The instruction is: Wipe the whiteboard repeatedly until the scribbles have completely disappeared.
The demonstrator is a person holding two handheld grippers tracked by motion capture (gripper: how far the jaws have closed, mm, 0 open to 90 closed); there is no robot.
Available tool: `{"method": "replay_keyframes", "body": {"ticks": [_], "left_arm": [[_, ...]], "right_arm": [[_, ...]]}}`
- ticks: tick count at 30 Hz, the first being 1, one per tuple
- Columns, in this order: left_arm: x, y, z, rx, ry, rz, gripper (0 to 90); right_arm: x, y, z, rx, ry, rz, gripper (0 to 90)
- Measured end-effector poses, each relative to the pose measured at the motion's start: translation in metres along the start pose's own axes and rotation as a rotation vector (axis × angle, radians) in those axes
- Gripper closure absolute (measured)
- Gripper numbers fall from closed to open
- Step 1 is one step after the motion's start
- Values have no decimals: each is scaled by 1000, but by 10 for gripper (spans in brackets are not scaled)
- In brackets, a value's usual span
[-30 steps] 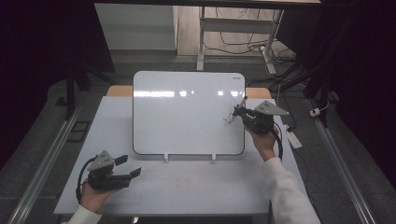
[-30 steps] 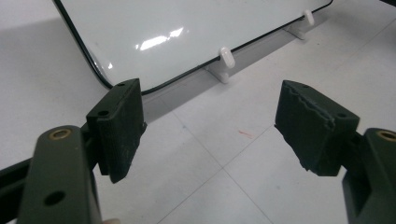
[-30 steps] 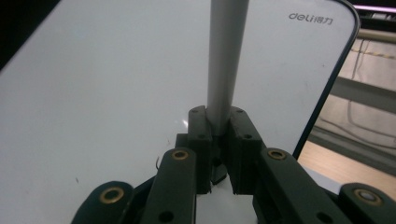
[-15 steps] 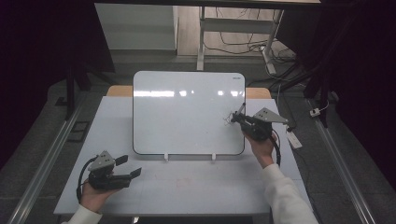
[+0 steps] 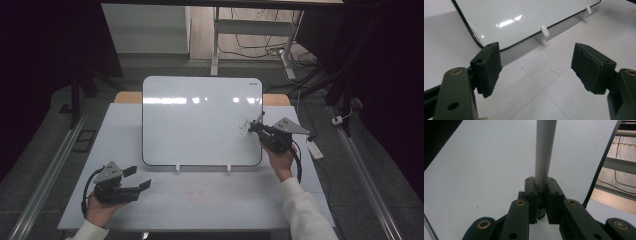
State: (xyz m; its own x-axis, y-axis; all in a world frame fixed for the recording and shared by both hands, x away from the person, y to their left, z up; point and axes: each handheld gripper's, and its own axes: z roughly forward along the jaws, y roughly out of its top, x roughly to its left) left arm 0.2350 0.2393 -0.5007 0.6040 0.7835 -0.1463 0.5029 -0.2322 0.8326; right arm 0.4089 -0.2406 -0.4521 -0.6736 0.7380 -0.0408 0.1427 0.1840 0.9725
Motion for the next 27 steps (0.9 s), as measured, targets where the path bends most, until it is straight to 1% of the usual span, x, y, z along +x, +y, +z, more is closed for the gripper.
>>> {"method": "replay_keyframes", "body": {"ticks": [1,3,4,5,6,8,10,11,13,14,15,16,18,19,20,21,22,24,25,26,27], "left_arm": [[0,0,0,-2,2,0,245],[1,0,0,-3,3,-3,246],[2,0,0,-2,2,-5,245],[2,-1,0,0,2,-6,246],[2,-1,1,1,3,-6,246],[1,-1,1,2,2,-2,246],[0,0,0,0,1,2,246],[0,0,0,-2,3,2,246],[1,0,0,-4,4,-2,245],[2,0,0,-3,5,-5,246],[2,-1,0,-2,4,-7,246],[2,-1,0,-1,5,-8,246],[1,-1,-1,-3,6,-4,246],[1,0,-1,-5,6,-2,245],[0,0,-1,-6,7,-1,246],[0,0,-2,-8,7,0,246],[1,0,-2,-7,7,-1,246],[1,0,-2,-6,7,-4,246],[2,-1,-1,-6,8,-6,246],[2,-1,-1,-4,9,-6,245],[2,-1,0,-2,8,-5,246]], "right_arm": [[3,-1,0,3,4,-1,812],[12,-6,2,27,44,-23,812],[17,-8,2,35,52,-45,811],[19,-8,3,42,48,-60,812],[18,-6,4,35,44,-57,811],[10,-1,5,4,14,-30,811],[7,2,8,-11,9,5,812],[10,1,10,-7,24,0,811],[22,-2,14,25,67,-44,812],[27,-3,15,32,71,-66,812],[27,-1,15,36,68,-82,812],[23,1,15,26,51,-74,811],[9,8,14,-9,-2,-35,811],[2,12,13,-22,-16,-12,811],[-2,14,14,-32,-20,5,811],[-2,15,15,-31,-18,0,812],[1,14,15,-22,-8,-12,811],[10,9,17,5,40,-34,811],[13,7,17,14,48,-55,811],[13,8,16,18,45,-64,812],[9,10,16,6,29,-51,811]]}}
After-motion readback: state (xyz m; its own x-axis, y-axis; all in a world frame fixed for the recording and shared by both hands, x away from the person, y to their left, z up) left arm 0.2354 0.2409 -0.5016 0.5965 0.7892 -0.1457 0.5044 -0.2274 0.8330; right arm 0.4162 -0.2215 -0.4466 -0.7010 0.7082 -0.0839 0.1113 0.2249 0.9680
